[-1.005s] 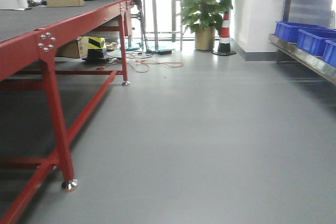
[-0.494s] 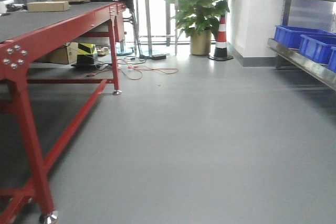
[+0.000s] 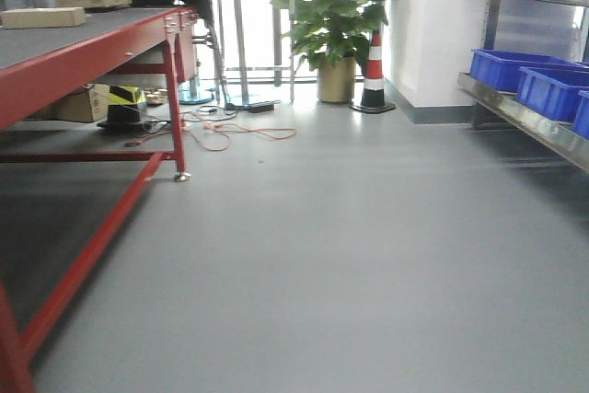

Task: Place cylindrical capacitor in blue bin on shelf
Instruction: 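Drive the base past the red-framed table holding both objects, then drive the base up to the steel shelf of blue bins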

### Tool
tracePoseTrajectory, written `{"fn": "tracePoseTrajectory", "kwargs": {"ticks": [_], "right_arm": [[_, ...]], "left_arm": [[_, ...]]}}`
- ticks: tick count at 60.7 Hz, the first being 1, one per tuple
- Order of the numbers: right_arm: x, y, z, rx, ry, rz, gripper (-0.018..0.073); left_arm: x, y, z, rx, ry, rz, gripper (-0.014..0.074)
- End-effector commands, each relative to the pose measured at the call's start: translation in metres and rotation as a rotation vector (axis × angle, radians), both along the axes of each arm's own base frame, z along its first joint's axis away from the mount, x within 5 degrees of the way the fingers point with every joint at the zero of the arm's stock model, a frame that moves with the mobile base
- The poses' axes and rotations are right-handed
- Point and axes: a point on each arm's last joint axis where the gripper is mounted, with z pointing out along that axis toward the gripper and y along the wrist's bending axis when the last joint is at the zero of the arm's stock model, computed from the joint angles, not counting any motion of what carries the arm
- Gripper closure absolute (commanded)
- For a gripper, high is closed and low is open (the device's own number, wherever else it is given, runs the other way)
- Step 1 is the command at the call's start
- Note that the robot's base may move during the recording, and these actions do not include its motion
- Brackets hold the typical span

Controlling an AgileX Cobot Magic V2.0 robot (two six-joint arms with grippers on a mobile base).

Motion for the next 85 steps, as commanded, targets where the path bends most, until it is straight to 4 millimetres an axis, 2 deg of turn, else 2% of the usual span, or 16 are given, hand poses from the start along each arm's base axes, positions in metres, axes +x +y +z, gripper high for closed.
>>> {"fn": "tracePoseTrajectory", "kwargs": {"ticks": [1, 85], "right_arm": [[-0.0015, -0.0002, 0.0052, -0.003, -0.036, -0.001, 0.0721], [-0.0015, -0.0002, 0.0052, -0.003, -0.036, -0.001, 0.0721]], "left_arm": [[-0.0011, -0.001, 0.0035, -0.007, -0.035, -0.01, 0.0707], [-0.0011, -0.001, 0.0035, -0.007, -0.035, -0.01, 0.0707]]}}
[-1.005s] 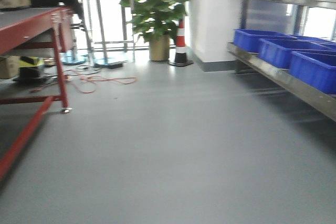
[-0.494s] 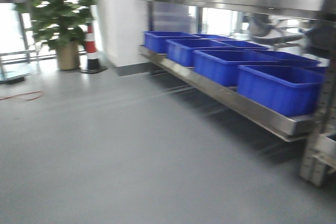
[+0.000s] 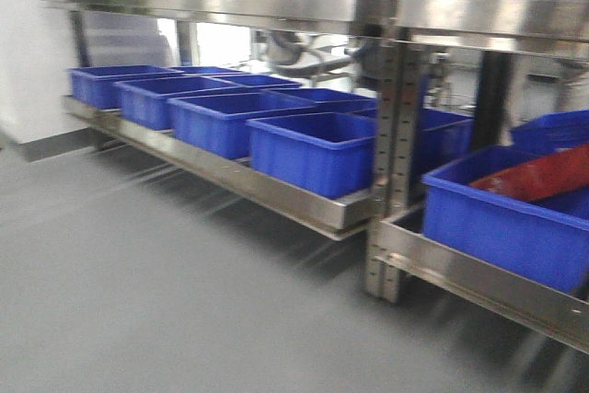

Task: Place cylindrical capacitor in blue bin on shelf
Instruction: 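Drive the base up to the steel shelf of blue bins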

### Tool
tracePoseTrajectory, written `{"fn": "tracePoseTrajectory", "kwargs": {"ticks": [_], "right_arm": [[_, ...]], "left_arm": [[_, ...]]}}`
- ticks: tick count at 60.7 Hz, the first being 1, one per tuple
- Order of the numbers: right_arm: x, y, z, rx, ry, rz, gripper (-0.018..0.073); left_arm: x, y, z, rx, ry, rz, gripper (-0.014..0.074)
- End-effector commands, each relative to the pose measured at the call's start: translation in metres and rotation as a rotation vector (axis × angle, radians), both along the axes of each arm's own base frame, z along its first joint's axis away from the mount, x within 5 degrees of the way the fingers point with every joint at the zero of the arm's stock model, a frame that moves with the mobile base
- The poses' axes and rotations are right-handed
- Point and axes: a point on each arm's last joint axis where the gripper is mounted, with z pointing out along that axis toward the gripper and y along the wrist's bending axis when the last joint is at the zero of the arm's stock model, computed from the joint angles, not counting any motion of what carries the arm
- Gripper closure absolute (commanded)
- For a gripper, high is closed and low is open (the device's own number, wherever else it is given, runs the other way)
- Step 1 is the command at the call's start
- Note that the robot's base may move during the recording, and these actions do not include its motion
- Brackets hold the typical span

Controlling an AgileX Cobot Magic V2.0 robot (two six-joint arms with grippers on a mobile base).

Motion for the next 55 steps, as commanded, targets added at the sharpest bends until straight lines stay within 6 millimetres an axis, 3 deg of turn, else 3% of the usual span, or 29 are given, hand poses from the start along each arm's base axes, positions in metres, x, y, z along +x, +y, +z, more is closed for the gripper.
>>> {"fn": "tracePoseTrajectory", "kwargs": {"ticks": [1, 55], "right_arm": [[-0.0015, -0.0002, 0.0052, -0.002, -0.036, -0.001, 0.0721], [-0.0015, -0.0002, 0.0052, -0.002, -0.036, -0.001, 0.0721]], "left_arm": [[-0.0011, -0.0011, 0.0034, -0.009, -0.035, -0.011, 0.0707], [-0.0011, -0.0011, 0.0034, -0.009, -0.035, -0.011, 0.0707]]}}
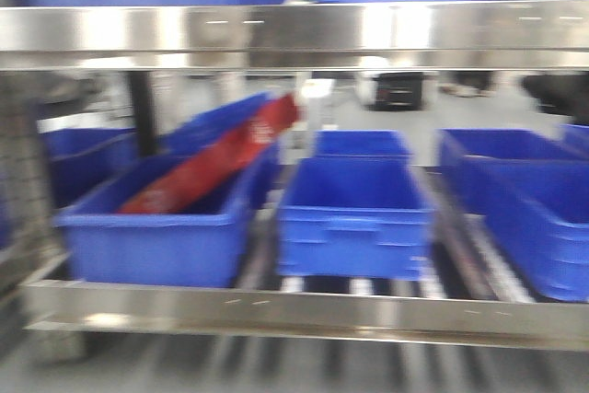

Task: Place cylindrical capacitor in blue bin on shelf
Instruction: 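Drive the base up to the steel shelf of blue bins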

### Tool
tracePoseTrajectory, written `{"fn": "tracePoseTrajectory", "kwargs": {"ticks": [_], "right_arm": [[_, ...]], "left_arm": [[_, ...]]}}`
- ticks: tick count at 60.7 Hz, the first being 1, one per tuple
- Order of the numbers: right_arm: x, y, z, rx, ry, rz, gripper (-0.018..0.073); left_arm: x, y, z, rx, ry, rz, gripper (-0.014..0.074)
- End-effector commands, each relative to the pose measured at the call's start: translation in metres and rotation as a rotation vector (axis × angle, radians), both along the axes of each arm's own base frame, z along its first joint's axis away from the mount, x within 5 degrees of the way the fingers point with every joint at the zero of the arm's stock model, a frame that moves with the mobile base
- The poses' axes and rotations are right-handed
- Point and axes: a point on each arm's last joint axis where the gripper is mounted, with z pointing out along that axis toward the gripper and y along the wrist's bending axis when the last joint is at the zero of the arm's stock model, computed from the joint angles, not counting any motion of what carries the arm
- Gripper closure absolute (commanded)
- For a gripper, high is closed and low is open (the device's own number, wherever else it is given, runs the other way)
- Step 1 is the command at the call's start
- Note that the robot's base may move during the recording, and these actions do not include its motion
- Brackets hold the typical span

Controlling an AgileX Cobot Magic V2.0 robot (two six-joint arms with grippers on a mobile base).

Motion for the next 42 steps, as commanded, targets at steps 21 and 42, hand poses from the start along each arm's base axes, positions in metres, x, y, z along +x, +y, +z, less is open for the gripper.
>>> {"fn": "tracePoseTrajectory", "kwargs": {"ticks": [21, 42], "right_arm": [[-0.0015, -0.0002, 0.0052, -0.002, -0.036, -0.001, 0.0721], [-0.0015, -0.0002, 0.0052, -0.002, -0.036, -0.001, 0.0721]], "left_arm": [[-0.0011, -0.0011, 0.0034, -0.009, -0.035, -0.011, 0.0707], [-0.0011, -0.0011, 0.0034, -0.009, -0.035, -0.011, 0.0707]]}}
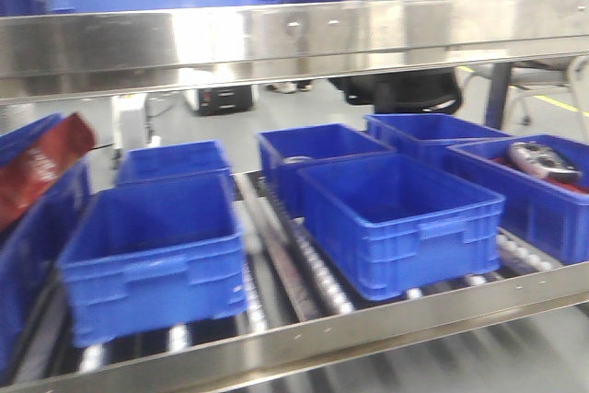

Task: Place cylindrical capacitor in blue bin on shelf
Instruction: 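Drive the base up to the steel shelf of blue bins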

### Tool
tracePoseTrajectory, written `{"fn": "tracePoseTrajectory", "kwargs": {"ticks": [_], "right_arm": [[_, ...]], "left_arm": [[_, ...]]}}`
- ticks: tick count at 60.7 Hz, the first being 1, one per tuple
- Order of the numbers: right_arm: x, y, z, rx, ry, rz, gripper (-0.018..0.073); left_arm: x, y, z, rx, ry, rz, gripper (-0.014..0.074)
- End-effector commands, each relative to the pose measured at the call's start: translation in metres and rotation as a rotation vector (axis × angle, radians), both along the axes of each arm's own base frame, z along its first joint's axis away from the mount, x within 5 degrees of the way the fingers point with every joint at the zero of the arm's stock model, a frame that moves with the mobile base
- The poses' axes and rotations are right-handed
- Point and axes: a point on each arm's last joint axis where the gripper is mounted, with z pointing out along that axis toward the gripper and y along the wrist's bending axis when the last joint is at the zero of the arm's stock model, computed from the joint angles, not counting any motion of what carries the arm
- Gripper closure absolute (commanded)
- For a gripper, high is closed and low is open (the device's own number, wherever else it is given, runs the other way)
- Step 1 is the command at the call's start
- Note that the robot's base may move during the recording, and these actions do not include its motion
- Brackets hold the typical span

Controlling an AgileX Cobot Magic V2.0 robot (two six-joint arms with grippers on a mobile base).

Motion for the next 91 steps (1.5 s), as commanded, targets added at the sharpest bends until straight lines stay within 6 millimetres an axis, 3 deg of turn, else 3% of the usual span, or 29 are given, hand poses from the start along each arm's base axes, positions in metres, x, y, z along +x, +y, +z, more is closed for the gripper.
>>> {"fn": "tracePoseTrajectory", "kwargs": {"ticks": [1, 91], "right_arm": [[-0.0015, -0.0002, 0.0052, -0.002, -0.036, -0.001, 0.0721], [-0.0015, -0.0002, 0.0052, -0.002, -0.036, -0.001, 0.0721]], "left_arm": [[-0.0011, -0.0011, 0.0034, -0.009, -0.035, -0.011, 0.0707], [-0.0004, -0.0012, 0.0031, -0.008, -0.032, -0.011, 0.0707]]}}
